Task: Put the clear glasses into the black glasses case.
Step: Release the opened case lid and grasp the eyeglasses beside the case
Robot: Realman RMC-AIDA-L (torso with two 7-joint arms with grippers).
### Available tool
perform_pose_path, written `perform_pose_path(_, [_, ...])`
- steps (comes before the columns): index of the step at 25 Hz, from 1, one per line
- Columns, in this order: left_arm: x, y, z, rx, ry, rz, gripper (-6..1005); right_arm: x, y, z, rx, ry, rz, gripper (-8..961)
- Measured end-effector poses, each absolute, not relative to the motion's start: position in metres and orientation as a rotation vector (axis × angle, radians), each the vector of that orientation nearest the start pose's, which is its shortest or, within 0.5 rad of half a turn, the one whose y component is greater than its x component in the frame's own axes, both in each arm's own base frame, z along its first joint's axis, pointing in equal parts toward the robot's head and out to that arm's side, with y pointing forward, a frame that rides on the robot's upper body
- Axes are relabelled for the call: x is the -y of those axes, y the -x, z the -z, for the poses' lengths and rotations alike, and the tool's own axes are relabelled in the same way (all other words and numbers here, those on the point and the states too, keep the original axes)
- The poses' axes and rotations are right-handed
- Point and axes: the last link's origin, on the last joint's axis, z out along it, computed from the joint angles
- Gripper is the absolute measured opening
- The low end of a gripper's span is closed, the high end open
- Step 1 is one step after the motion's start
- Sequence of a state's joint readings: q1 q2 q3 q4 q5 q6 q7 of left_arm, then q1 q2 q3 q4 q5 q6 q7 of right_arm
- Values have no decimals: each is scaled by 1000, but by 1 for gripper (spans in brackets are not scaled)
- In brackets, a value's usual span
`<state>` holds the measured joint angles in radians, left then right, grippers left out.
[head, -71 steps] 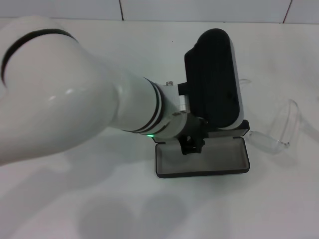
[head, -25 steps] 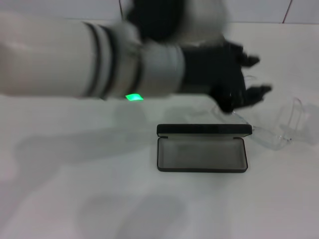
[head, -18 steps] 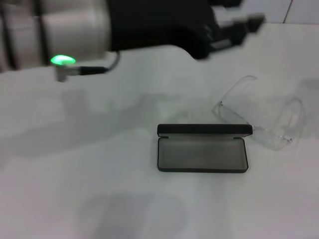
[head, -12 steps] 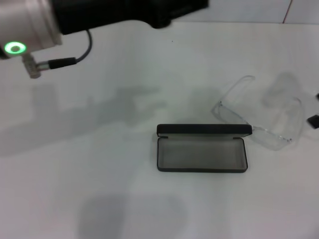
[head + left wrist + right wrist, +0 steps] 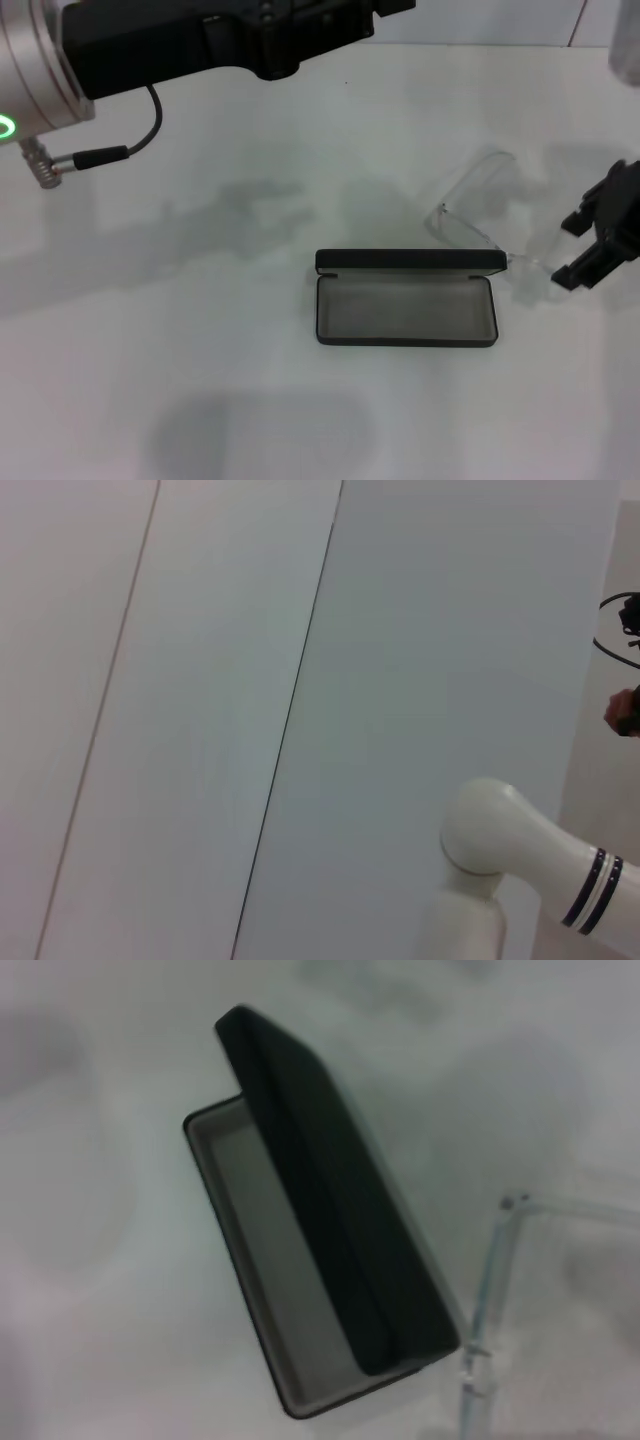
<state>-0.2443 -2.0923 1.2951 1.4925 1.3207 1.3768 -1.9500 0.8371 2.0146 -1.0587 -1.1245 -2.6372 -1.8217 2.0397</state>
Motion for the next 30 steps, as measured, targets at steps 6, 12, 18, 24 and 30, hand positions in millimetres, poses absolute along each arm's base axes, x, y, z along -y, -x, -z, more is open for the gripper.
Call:
perform_pose_path(6, [-301, 106, -64, 457, 2637, 1244, 439, -379, -179, -34, -561, 2915, 668, 753])
perform_pose_path(12, [-300, 107, -63, 447, 2647, 1244, 438, -381, -190, -27, -584, 2881, 710, 753])
perform_pose_path(18, [-299, 109, -63, 454, 2646, 1243, 438, -387, -197, -29, -596, 2816, 726, 752])
perform_pose_path(24, [-298, 111, -62, 461, 2644, 1243, 437, -392, -206, -34, -609, 2740, 755, 752])
perform_pose_path(30, [-297, 111, -61, 465, 2646, 1243, 436, -396, -209, -46, -619, 2667, 736, 752])
